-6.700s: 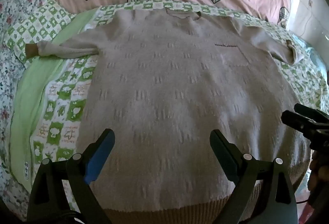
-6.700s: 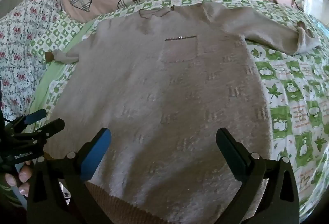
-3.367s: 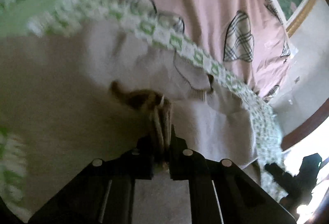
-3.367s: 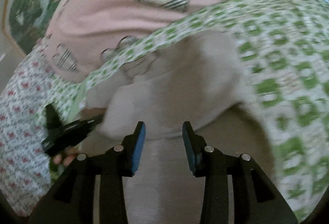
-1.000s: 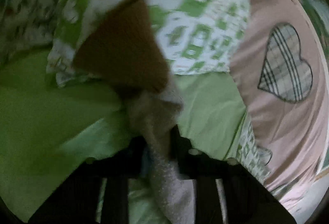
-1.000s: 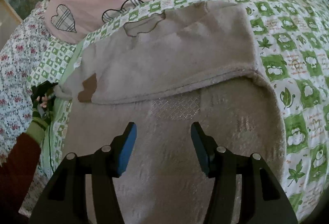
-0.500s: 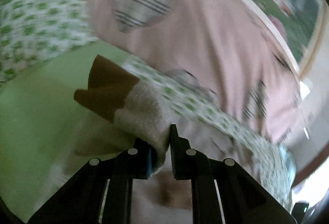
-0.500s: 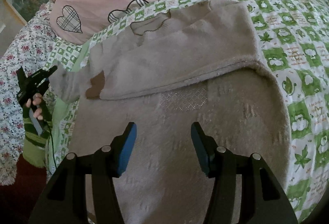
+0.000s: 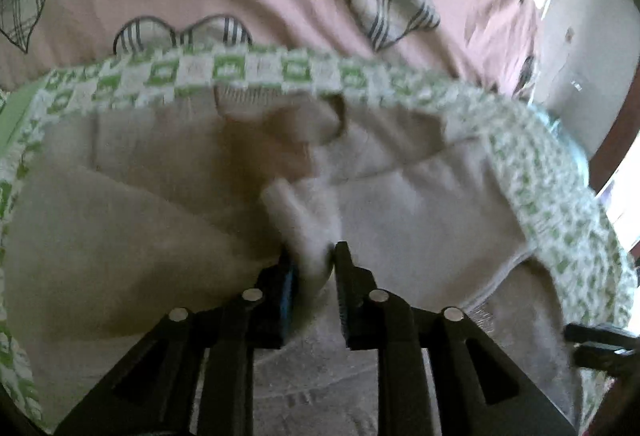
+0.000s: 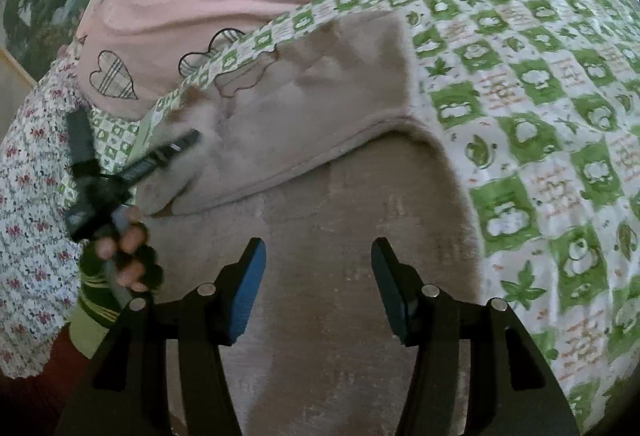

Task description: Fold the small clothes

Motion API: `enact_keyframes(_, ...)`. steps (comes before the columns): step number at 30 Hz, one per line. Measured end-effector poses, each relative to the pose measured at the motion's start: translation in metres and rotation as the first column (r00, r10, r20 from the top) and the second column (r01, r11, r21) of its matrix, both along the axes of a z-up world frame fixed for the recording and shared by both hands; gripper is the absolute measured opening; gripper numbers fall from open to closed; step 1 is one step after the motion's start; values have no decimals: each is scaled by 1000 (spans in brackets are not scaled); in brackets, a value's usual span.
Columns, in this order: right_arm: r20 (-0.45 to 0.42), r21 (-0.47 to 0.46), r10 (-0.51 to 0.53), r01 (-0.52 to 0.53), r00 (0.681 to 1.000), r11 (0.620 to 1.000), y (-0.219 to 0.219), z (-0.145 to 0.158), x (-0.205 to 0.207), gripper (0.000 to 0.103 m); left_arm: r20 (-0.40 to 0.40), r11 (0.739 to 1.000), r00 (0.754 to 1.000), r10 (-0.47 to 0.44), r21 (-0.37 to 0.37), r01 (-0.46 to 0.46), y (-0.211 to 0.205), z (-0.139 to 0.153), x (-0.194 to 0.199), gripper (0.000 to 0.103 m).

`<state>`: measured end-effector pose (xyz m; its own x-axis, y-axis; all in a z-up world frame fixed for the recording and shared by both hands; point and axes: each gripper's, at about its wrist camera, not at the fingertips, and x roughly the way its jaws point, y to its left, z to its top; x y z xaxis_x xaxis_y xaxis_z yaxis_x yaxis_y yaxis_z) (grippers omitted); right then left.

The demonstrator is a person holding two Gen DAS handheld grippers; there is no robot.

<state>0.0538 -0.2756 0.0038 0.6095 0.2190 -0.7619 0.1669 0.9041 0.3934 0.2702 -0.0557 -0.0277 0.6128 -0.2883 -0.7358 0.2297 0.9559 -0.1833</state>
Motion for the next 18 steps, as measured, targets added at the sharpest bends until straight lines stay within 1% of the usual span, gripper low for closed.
enact_keyframes(1,7,-3,-1,1,1000,1000,0,3,-1,56,-2,1000,1000,-1,-2,1,2,-3,-2,28)
enact_keyframes(3,16,-7,-1,1,1000,1000,-1,7,-1,56,-4,1000,1000,-8,-5,8,8,-2,-11,40)
enact_keyframes(4,21,-7,0,0,1000,1000,0,8,1,56,2,1000,1000,-10,-3,10,10,1,-15,44)
enact_keyframes(6,28,-5,6,-6,1000,1000,2,10,4,56,25,1000,1000,-6,16,5,18,9,-31,64)
enact_keyframes(7,29,-5,12,-12,999,1000,5,11,8,56,38,1000,999,4,30,-6,24,11,-42,66)
enact_keyframes(9,37,-5,32,-32,999,999,12,12,17,56,47,999,999,13,32,-14,35,18,-55,67)
enact_keyframes(11,49,-14,66,-65,997,998,26,14,30,56,47,999,998,37,35,-39,54,21,-70,67)
enact_keyframes(13,66,-24,101,-99,993,995,40,16,43,56,49,995,996,79,49,-81,75,20,-83,67)
enact_keyframes(15,83,-35,132,-129,988,991,55,19,61,56,45,986,988,151,62,-153,104,16,-92,67)
enact_keyframes(16,91,-40,145,-142,985,989,62,21,69,56,40,976,978,204,73,-206,122,12,-94,67)
enact_keyframes(18,110,-53,186,-181,976,982,81,25,93,56,25,956,960,278,87,-279,146,6,-95,67)
